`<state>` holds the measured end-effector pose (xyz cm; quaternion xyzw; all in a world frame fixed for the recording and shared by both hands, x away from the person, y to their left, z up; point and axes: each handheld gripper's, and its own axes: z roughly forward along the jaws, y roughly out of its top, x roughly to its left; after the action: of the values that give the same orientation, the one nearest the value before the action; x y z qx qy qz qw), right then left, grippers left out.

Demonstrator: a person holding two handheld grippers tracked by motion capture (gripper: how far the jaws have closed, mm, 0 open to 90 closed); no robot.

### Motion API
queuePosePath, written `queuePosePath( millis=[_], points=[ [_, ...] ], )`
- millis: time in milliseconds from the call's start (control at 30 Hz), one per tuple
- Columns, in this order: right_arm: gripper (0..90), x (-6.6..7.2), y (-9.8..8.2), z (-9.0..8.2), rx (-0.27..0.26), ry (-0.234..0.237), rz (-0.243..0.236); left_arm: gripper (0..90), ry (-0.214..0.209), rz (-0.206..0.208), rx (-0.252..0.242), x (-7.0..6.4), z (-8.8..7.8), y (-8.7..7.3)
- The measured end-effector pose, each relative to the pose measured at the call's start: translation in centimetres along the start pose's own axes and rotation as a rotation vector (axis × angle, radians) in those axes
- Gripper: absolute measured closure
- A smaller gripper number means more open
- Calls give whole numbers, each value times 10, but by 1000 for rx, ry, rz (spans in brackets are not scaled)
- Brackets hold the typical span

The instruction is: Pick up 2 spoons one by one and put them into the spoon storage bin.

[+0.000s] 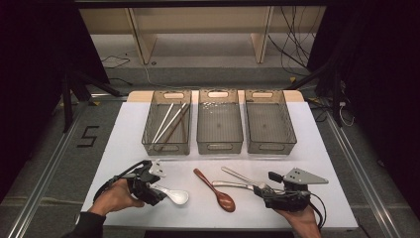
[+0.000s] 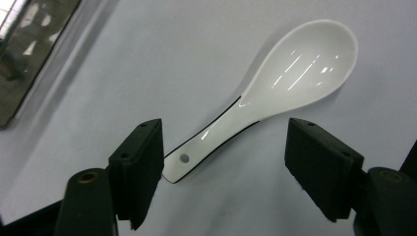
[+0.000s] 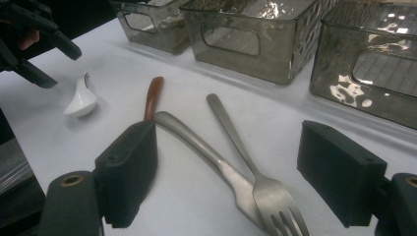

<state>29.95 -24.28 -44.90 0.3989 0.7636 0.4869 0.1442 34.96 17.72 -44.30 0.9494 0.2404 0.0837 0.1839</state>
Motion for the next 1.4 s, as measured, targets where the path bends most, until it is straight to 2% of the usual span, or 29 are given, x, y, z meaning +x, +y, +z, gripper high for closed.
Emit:
queuePosePath(
  millis=[100, 133, 433, 467, 800, 933, 1000, 1133, 1400],
  points=[
    [240, 0, 0, 0, 0, 1, 1, 288, -26, 52, 21, 1, 4, 3],
    [239, 0, 0, 0, 0, 1, 2, 288, -34, 50, 18, 1, 6, 3],
    [239, 0, 0, 0, 0, 0, 3, 287, -61, 119, 69, 6, 18, 8],
    [239, 0, 0, 0, 0, 0, 3, 289, -63, 114, 65, 6, 20, 8],
    [240, -1, 0, 0, 0, 0, 3, 361, -82, 183, 113, 8, 29, 11],
    [240, -1, 0, 0, 1, 1, 3, 441, -106, 231, 136, 6, 28, 15],
    [240, -1, 0, 0, 0, 1, 3, 490, -121, 235, 138, 5, 29, 15],
    [240, -1, 0, 0, 0, 1, 5, 599, -143, 269, 153, 3, 27, 17],
    [240, -1, 0, 0, -1, 1, 6, 718, -165, 272, 155, 2, 26, 16]
  ],
)
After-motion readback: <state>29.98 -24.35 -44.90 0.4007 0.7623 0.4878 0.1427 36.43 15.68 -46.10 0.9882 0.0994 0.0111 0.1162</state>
